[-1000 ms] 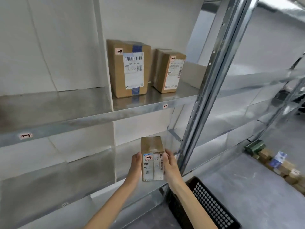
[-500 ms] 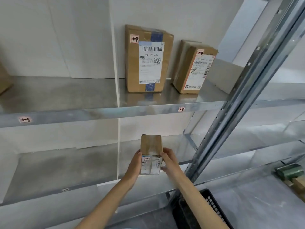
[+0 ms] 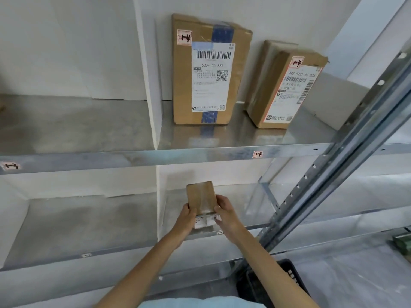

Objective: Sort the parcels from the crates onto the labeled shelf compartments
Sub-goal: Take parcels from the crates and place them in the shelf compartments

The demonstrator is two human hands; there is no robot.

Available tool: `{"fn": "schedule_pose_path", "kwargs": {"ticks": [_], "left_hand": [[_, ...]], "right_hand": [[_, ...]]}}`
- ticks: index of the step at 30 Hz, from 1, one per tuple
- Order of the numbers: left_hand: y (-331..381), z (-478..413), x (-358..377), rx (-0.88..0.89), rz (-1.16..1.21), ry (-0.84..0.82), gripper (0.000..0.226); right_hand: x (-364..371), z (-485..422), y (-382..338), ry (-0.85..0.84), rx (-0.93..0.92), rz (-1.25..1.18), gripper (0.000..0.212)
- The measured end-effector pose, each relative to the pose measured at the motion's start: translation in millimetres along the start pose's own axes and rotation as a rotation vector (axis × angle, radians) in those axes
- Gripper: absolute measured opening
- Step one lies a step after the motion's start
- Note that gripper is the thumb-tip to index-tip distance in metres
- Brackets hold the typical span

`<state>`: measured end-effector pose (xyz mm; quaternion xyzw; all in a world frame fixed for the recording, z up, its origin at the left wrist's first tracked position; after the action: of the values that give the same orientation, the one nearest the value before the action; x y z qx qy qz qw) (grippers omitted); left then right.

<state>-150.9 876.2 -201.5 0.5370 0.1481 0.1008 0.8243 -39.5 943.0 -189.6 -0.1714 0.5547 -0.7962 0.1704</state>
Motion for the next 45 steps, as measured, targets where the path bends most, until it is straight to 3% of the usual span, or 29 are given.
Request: {"fn": "schedule_pose_path", "kwargs": {"ticks": [9, 16, 34, 45], "left_hand": [[-5, -22, -5, -0.015, -0.036, 0.128, 0.038], [-17, -40, -3, -0.03, 0.097, 0.176, 0.035], [-4, -74, -13, -0.188, 0.177, 0.164, 0.033], [3, -62, -12, -0.042, -0.023, 0.232, 0.036]], "right_hand": [[-2, -35, 21, -0.076, 0.066, 0.037, 0.037], [-9, -49, 29, -0.149, 0.068, -0.049, 0.034], [3, -97, 12, -0.089, 0.029, 0.146, 0.037], [6, -86, 12, -0.096, -0.007, 0.224, 0.038]]}}
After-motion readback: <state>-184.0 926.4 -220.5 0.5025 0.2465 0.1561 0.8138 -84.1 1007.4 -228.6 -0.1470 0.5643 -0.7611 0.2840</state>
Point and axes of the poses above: each hand's wrist, its own z-axis away from the middle knuckle, its own x-axis out of the palm, y = z × x, the point moved 7 cm from there along -z, towards the middle knuckle, and after that the axes turned 2 degrees about -z, right-handed, at the moved point
